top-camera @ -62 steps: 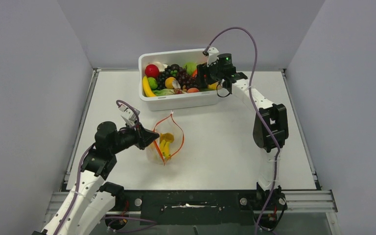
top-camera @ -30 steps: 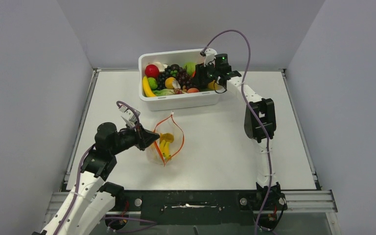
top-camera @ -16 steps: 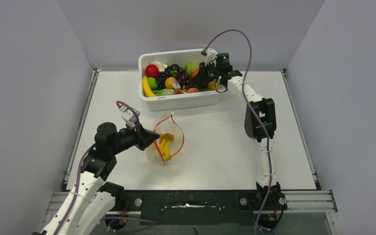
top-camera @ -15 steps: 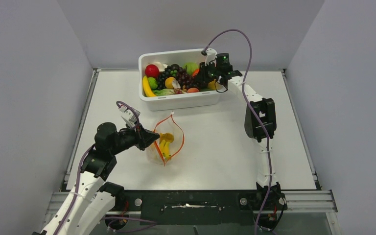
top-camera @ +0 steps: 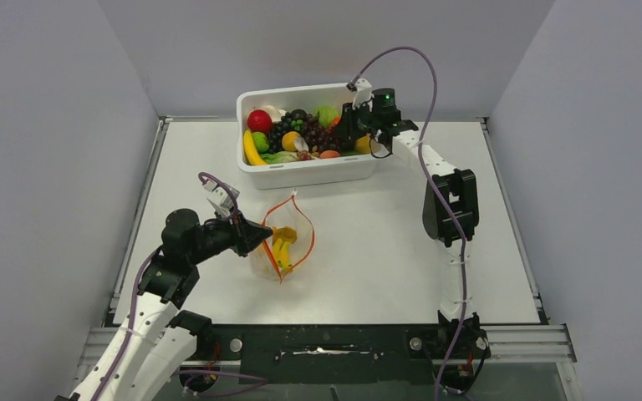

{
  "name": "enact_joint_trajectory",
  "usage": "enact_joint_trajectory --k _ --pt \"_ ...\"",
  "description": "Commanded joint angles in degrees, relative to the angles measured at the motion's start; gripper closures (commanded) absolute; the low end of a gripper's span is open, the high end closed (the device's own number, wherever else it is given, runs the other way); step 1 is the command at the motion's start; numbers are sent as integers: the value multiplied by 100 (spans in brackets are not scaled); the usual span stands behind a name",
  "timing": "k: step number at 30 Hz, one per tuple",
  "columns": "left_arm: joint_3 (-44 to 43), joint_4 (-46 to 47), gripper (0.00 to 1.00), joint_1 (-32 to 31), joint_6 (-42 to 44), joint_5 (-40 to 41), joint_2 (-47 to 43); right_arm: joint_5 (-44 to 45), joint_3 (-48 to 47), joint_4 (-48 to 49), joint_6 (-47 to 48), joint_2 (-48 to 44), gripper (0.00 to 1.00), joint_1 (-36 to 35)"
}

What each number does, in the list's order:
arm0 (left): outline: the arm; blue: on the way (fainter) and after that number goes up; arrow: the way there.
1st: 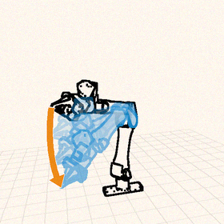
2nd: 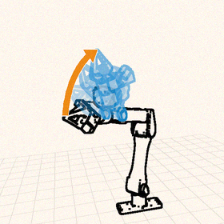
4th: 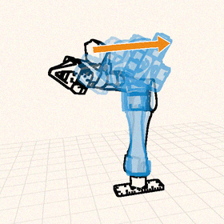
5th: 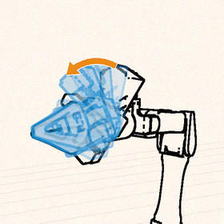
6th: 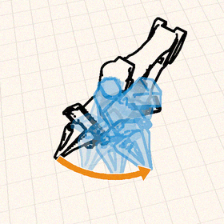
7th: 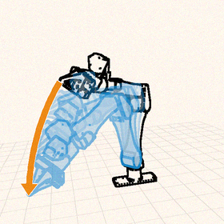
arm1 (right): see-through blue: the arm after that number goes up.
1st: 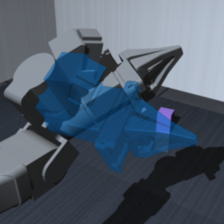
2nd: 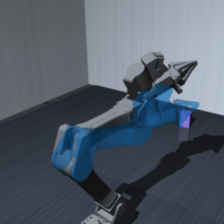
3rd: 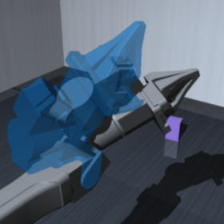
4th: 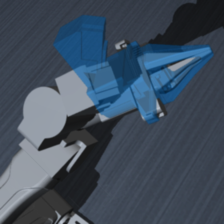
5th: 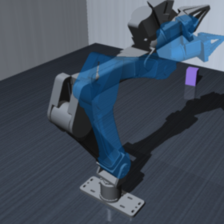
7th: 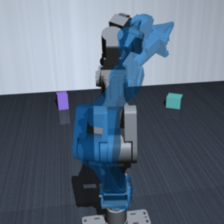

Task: Place the food in the zip-top bag and seal the zipper
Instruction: Pick up the fake fruit from the bin.

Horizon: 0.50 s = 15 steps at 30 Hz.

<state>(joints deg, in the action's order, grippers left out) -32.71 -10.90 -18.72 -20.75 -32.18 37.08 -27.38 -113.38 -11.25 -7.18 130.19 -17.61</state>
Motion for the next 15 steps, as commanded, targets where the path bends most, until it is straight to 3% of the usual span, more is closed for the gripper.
enact_joint_trajectory --k 1,15 --pt "-47 334 100 -18 45 22 -85 98 79 519 -141 -723 100 -11" --pt "-55 325 100 -18 54 65 -97 695 672 330 -234 -1614 100 -47"
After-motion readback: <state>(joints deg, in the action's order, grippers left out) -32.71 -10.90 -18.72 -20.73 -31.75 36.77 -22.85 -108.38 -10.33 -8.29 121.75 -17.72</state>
